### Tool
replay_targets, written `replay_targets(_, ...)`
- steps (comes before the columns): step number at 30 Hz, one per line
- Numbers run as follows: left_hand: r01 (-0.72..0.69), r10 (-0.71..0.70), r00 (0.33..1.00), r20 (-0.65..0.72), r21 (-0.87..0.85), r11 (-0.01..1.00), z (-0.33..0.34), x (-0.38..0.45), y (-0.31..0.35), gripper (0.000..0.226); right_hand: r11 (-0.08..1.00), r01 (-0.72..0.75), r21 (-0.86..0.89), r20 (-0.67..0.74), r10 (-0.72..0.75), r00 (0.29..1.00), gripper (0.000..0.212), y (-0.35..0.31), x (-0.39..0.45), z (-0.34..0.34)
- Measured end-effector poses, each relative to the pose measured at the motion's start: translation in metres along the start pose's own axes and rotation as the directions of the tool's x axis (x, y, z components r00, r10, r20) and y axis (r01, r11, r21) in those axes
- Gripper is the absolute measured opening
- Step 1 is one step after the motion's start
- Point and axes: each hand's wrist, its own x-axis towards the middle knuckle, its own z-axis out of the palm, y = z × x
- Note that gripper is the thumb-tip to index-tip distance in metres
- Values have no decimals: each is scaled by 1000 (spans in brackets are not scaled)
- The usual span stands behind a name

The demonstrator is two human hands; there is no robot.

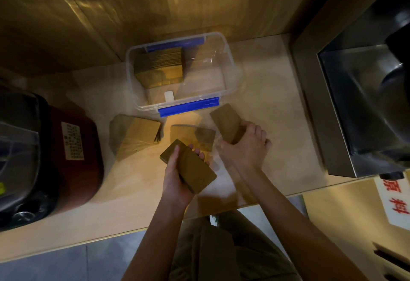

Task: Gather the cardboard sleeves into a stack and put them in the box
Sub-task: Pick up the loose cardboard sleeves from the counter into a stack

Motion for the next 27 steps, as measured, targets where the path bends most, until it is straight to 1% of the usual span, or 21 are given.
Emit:
replay_targets(2,0,0,1000,16,-6,1000,2,-1,-3,42,998,45,41,-15,-44,999,64,6,-7,-12)
replay_targets(6,-8,5,996,84,38,999,8,-4,-7,46,963,207,174,-5,-209,978,61,3,-33,-37)
replay_targets(8,-33,22,995,95,110,993,10,-6,-10,57,948,255,190,38,-267,963,59,0,-49,-44)
replay_targets(10,-54,39,995,93,159,986,10,-8,-14,71,947,258,190,118,-283,952,57,-1,-63,-44)
replay_targets(12,-62,42,989,141,136,989,10,-9,-17,79,948,263,179,187,-295,937,56,-1,-76,-41)
replay_targets(14,-59,36,976,213,105,993,11,-10,-19,83,938,301,172,196,-332,923,53,1,-85,-34)
replay_targets(16,-60,30,960,278,102,993,12,-11,-21,75,929,328,174,174,-357,918,51,3,-90,-29)
replay_targets(18,-79,42,951,307,109,991,11,-11,-24,61,920,351,175,180,-381,907,50,4,-90,-28)
replay_targets(20,-103,57,949,310,133,986,11,-13,-26,52,909,383,167,215,-412,885,50,6,-88,-29)
replay_targets(23,-99,50,956,289,159,982,10,-13,-25,45,887,421,188,264,-459,848,52,11,-84,-33)
replay_targets(25,-80,38,963,265,149,986,8,-13,-23,42,883,389,264,303,-458,836,53,15,-82,-37)
replay_targets(27,-75,45,971,236,121,990,7,-14,-21,40,896,322,306,302,-412,860,49,19,-75,-40)
